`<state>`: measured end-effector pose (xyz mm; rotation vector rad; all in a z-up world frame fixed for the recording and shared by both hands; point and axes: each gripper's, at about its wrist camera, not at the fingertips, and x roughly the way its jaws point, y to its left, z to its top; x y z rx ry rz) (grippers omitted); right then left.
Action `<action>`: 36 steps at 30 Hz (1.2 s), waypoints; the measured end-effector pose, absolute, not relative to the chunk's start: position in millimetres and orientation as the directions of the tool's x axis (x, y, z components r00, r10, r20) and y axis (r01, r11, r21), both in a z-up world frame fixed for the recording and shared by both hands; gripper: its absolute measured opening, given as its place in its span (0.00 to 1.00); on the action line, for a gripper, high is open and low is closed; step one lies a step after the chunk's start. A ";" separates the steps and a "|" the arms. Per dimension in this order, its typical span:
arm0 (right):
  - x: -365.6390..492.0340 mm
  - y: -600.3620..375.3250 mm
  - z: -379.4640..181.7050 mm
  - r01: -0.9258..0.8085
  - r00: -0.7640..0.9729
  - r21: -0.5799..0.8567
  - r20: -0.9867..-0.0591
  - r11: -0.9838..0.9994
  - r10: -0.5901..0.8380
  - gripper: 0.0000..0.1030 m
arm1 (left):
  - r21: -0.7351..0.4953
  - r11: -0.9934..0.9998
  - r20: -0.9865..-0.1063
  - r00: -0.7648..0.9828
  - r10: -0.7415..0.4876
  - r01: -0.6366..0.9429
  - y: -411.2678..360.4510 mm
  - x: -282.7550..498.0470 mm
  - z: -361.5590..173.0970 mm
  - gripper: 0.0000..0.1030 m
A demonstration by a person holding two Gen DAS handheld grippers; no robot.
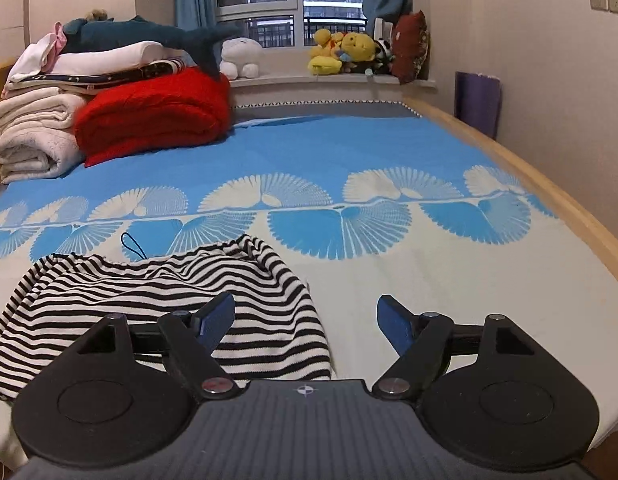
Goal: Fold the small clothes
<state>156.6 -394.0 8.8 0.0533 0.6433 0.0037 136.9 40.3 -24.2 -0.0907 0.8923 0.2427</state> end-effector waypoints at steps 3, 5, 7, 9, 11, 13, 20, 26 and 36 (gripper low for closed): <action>155.9 -398.0 6.0 0.029 0.801 0.044 -0.599 0.999 0.003 0.78 | 0.011 0.959 -0.806 0.565 0.176 -0.283 51.8 137.3 -32.4 0.77; 155.6 -400.8 2.7 0.030 0.798 0.030 -0.603 0.999 -0.006 0.78 | 0.016 0.957 -0.817 0.548 0.180 -0.291 55.7 136.3 -37.0 0.77; 155.7 -401.8 -1.8 0.027 0.790 0.005 -0.613 1.000 -0.019 0.78 | 0.015 0.954 -0.823 0.538 0.182 -0.300 58.1 137.9 -38.1 0.77; 155.8 -403.5 -6.1 0.027 0.780 -0.015 -0.625 1.000 -0.030 0.78 | -0.002 0.950 -0.822 0.542 0.177 -0.313 60.3 138.2 -36.0 0.77; 156.5 -405.0 -8.4 0.032 0.771 -0.024 -0.635 0.999 -0.040 0.78 | -0.022 0.944 -0.821 0.545 0.170 -0.329 62.0 139.6 -34.4 0.77; 158.0 -406.3 -9.3 0.041 0.765 -0.022 -0.642 0.999 -0.046 0.78 | -0.037 0.940 -0.821 0.546 0.165 -0.340 63.1 140.5 -33.2 0.77; 158.8 -398.2 -10.8 0.028 0.763 -0.045 -0.644 0.999 -0.051 0.79 | -0.140 0.909 -0.831 0.545 0.107 -0.392 79.0 140.0 -32.5 0.77; 157.5 -395.9 -9.5 0.023 0.767 -0.058 -0.639 0.998 -0.055 0.79 | -0.231 0.849 -0.844 0.532 0.068 -0.475 99.7 139.4 -36.1 0.77; 159.3 -405.1 -10.5 0.056 0.760 -0.040 -0.646 0.998 -0.069 0.80 | -0.336 0.754 -0.873 0.487 -0.025 -0.564 115.2 145.0 -55.1 0.77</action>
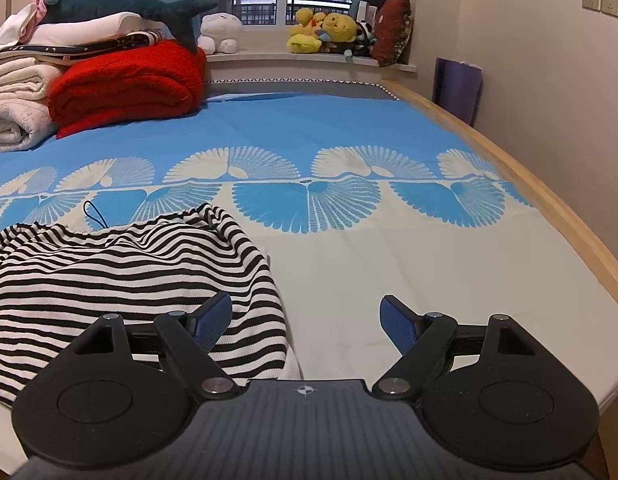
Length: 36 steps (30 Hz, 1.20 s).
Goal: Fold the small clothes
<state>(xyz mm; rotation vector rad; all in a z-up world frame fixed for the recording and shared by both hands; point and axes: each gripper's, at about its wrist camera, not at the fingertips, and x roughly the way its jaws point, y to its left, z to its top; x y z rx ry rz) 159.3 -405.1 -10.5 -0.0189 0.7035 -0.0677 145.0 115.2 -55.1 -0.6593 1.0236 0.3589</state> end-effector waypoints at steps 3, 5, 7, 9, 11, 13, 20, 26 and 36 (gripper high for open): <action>161.1 -407.9 -8.6 0.060 0.766 -0.039 -0.639 0.997 -0.071 0.80 | -0.348 0.736 -0.877 0.478 -0.038 -0.581 116.1 146.8 -60.1 0.77; 163.3 -417.0 -4.1 0.077 0.772 -0.020 -0.631 0.997 -0.073 0.80 | -0.354 0.734 -0.876 0.480 -0.043 -0.580 115.6 149.2 -59.9 0.77; 166.7 -429.1 4.2 0.111 0.783 -0.019 -0.613 0.994 -0.099 0.80 | -0.376 0.717 -0.871 0.487 -0.059 -0.586 116.6 150.5 -60.7 0.77; 167.9 -441.9 14.5 0.146 0.799 -0.057 -0.583 0.988 -0.151 0.80 | -0.396 0.701 -0.866 0.494 -0.071 -0.593 118.1 153.2 -62.0 0.77; 165.3 -458.0 22.0 0.191 0.807 -0.098 -0.551 0.977 -0.213 0.80 | -0.399 0.700 -0.864 0.498 -0.072 -0.592 118.5 157.1 -62.9 0.76; 160.2 -482.8 23.4 0.300 0.788 -0.017 -0.559 0.954 -0.258 0.80 | -0.388 0.721 -0.862 0.503 -0.064 -0.574 114.9 163.6 -62.1 0.71; 136.9 -522.3 22.4 0.489 0.766 0.168 -0.552 0.856 -0.330 0.79 | -0.342 0.802 -0.856 0.514 -0.050 -0.490 94.6 180.1 -58.5 0.13; 143.0 -505.1 23.7 0.464 0.775 0.148 -0.546 0.873 -0.319 0.79 | -0.282 0.856 -0.804 0.593 0.035 -0.433 93.4 169.0 -31.9 0.09; 167.9 -446.8 28.2 0.325 0.820 0.101 -0.526 0.940 -0.227 0.79 | -0.119 0.899 -0.774 0.607 0.183 -0.422 113.5 134.0 -10.9 0.08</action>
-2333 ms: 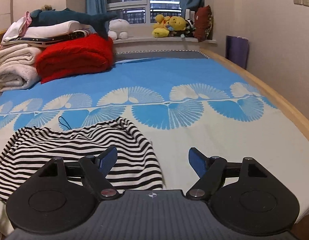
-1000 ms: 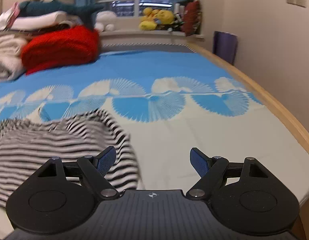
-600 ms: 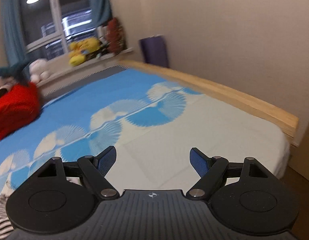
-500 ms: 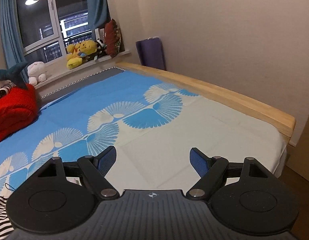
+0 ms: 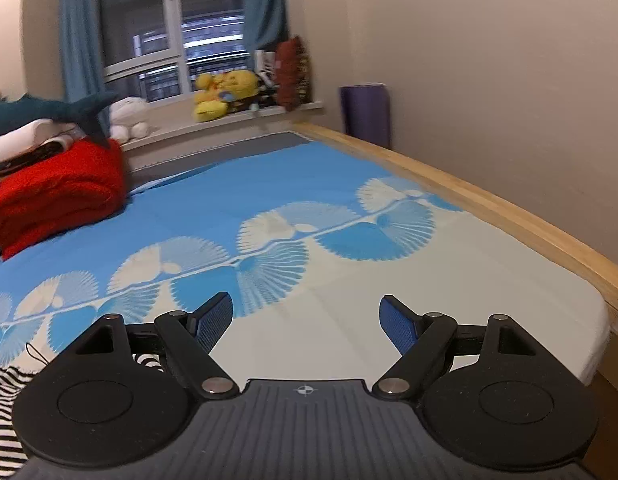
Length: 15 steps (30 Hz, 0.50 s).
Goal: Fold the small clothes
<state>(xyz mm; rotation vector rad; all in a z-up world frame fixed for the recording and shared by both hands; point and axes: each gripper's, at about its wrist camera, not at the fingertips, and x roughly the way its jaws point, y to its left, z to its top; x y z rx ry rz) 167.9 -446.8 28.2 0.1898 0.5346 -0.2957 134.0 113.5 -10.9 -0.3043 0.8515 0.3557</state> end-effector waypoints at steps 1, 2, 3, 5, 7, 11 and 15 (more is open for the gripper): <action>169.4 -443.5 27.7 0.312 0.823 0.094 -0.525 0.945 -0.219 0.79 | -0.119 0.898 -0.779 0.601 0.180 -0.424 114.8 133.6 -11.5 0.08; 171.3 -441.4 28.2 0.302 0.824 0.089 -0.525 0.949 -0.213 0.79 | -0.117 0.898 -0.779 0.600 0.182 -0.424 113.7 133.0 -11.7 0.08; 171.6 -440.2 27.8 0.294 0.826 0.086 -0.525 0.952 -0.208 0.79 | -0.109 0.899 -0.776 0.602 0.189 -0.423 112.1 131.4 -10.0 0.08; 169.7 -440.1 27.6 0.285 0.828 0.087 -0.525 0.955 -0.199 0.79 | -0.078 0.906 -0.759 0.614 0.216 -0.416 102.5 133.5 -4.7 0.08; 166.7 -445.3 27.9 0.286 0.830 0.091 -0.522 0.954 -0.199 0.79 | -0.031 0.917 -0.721 0.644 0.255 -0.398 85.6 134.6 6.9 0.08; 158.2 -459.8 29.6 0.328 0.832 0.152 -0.514 0.932 -0.209 0.79 | 0.075 0.963 -0.570 0.781 0.253 -0.257 17.4 137.7 42.8 0.07; 150.4 -478.4 28.4 0.369 0.833 0.193 -0.502 0.909 -0.232 0.80 | 0.158 0.987 -0.463 0.884 0.067 0.008 -80.7 132.5 57.4 0.07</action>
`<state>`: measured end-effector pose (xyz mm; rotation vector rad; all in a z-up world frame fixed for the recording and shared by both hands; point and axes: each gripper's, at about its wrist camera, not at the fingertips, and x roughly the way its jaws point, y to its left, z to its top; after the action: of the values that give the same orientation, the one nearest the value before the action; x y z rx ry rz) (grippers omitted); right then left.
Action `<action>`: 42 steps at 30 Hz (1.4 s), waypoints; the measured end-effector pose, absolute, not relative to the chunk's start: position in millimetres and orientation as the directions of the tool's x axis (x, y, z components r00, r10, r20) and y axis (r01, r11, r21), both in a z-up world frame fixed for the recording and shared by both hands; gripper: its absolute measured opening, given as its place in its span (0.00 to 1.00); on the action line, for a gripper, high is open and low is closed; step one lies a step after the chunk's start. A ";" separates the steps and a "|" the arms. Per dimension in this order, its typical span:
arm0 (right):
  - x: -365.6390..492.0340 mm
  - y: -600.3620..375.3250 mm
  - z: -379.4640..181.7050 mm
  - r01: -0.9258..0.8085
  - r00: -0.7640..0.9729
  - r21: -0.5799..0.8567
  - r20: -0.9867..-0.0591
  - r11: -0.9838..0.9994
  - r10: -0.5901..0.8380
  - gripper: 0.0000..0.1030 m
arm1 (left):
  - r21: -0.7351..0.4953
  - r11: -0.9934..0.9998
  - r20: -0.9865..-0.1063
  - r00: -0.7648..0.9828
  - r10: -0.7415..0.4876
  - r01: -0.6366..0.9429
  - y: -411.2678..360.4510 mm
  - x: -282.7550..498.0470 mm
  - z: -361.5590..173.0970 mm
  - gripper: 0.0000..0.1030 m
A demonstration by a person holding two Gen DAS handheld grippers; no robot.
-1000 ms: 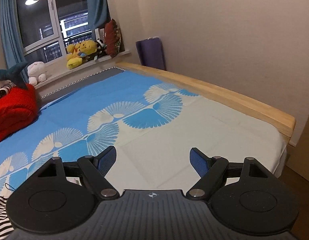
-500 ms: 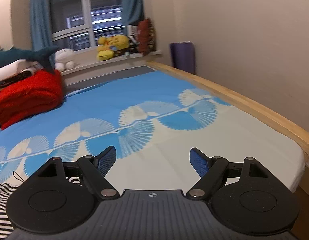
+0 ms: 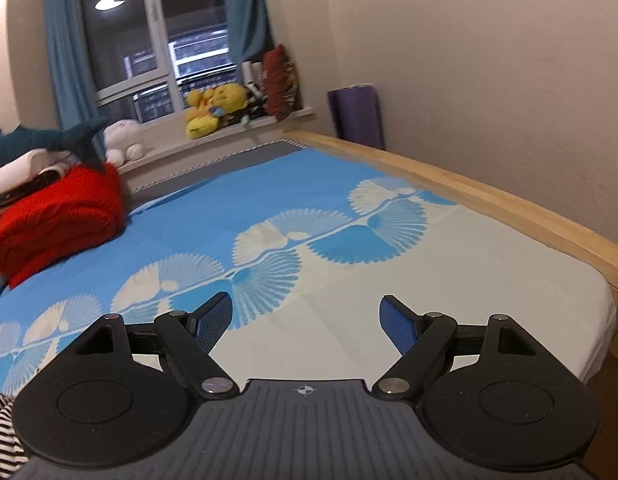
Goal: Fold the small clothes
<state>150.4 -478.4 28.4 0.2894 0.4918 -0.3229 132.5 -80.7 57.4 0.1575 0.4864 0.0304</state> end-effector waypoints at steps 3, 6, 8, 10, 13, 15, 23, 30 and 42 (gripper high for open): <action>147.8 -484.8 25.6 0.382 0.825 0.160 -0.503 0.910 -0.258 0.80 | 0.161 0.955 -0.477 0.867 -0.147 0.250 -145.8 126.7 47.8 0.07; 143.0 -486.5 25.0 0.372 0.828 0.113 -0.489 0.921 -0.274 0.80 | 0.130 0.882 -0.542 0.777 -0.320 0.454 -193.5 121.7 28.0 0.08; 138.8 -486.4 25.7 0.359 0.835 0.094 -0.478 0.929 -0.274 0.80 | 0.067 0.844 -0.597 0.699 -0.393 0.532 -208.1 123.1 15.5 0.10; 137.8 -486.5 25.4 0.344 0.839 0.079 -0.473 0.936 -0.268 0.80 | 0.004 0.827 -0.619 0.651 -0.439 0.562 -209.6 127.0 14.2 0.11; 141.5 -485.6 25.8 0.326 0.839 0.081 -0.483 0.942 -0.249 0.80 | -0.050 0.841 -0.602 0.656 -0.456 0.539 -193.9 130.9 31.2 0.41; 146.5 -481.9 27.3 0.305 0.842 0.098 -0.492 0.947 -0.220 0.80 | -0.094 0.854 -0.577 0.671 -0.466 0.512 -170.3 136.6 45.9 0.48; 174.2 -427.5 34.2 0.063 0.858 0.232 -0.510 0.971 0.066 0.36 | 0.026 0.956 -0.606 0.765 -0.218 0.293 -57.7 183.4 96.1 0.48; 204.7 -349.7 -0.7 -0.174 0.650 0.398 -0.640 0.901 0.409 0.62 | 0.015 0.997 -0.684 0.729 -0.041 0.070 32.3 194.0 69.2 0.46; 238.0 -287.4 -54.8 -0.129 0.435 0.406 -0.797 0.905 0.420 0.75 | 0.059 0.994 -0.686 0.727 -0.028 0.094 10.2 209.6 51.7 0.54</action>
<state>238.0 -287.4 -54.8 0.3048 1.0711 0.3479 209.6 10.2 51.7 0.0923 0.7547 -0.0675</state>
